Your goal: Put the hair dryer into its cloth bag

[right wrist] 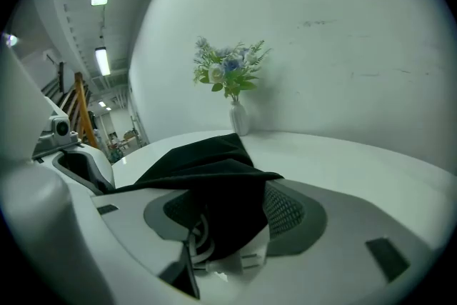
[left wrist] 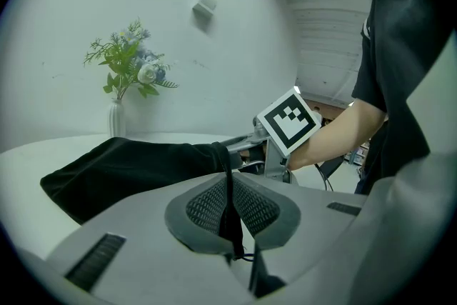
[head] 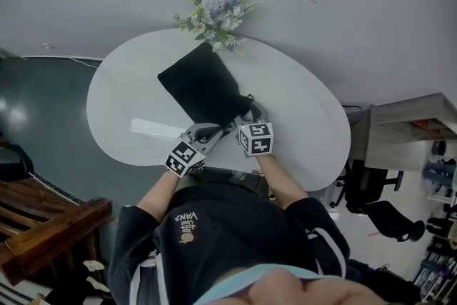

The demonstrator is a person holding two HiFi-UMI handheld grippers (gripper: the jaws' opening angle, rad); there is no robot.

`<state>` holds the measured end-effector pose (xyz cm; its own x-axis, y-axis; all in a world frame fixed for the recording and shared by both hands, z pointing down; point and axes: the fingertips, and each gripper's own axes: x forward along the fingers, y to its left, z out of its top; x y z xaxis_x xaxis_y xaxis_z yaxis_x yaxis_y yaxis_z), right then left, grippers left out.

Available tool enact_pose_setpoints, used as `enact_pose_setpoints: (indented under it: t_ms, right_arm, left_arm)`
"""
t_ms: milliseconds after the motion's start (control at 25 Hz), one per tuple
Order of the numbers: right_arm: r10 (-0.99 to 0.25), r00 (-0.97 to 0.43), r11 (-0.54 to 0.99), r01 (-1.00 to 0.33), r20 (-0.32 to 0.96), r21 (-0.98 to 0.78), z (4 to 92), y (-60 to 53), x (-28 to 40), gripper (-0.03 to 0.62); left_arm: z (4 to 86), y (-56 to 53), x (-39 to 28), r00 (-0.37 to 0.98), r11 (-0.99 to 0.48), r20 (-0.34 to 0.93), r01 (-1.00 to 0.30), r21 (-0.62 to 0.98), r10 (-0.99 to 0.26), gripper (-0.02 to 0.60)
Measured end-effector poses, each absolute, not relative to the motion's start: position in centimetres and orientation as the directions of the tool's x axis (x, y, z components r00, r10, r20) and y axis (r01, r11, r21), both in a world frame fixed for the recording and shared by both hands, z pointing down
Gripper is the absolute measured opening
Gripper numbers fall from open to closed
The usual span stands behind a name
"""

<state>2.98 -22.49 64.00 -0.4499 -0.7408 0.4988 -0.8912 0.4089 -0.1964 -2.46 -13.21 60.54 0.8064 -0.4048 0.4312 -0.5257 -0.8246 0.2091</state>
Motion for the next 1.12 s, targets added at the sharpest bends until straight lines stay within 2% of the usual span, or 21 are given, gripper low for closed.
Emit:
enact_pose_setpoints:
  t_ms: [160,320,480,840,1120]
  right_arm:
    - [-0.766,-0.378,0.324,-0.925,0.519,-0.196,64.5,-21.8,5.5,0.225]
    - [-0.766,-0.356,0.285,-0.935,0.535,-0.214,65.0,-20.8,7.0,0.225]
    - [-0.771,-0.329,0.249,-0.944,0.545,-0.217,65.3,-19.9,8.4,0.225]
    - [-0.794,-0.286,0.189,-0.955,0.537,-0.229,64.4,-18.1,11.1,0.225]
    - [-0.827,-0.289,0.181,-0.949,0.482,-0.257,60.9,-16.5,11.7,0.225]
  left_arm:
    - [61.5,-12.4,-1.3,0.796,-0.852,0.476,-0.498,0.164,-0.373,0.038]
    - [62.3,-11.6,-0.2,0.791,-0.863,0.512,-0.475,0.170,-0.335,0.132]
    - [63.0,-10.9,0.4,0.781,-0.866,0.538,-0.470,0.171,-0.317,0.192]
    - [62.1,-10.1,0.0,0.772,-0.860,0.524,-0.492,0.136,-0.359,0.218]
    - [58.3,-11.5,-1.7,0.759,-0.824,0.432,-0.563,0.060,-0.487,0.216]
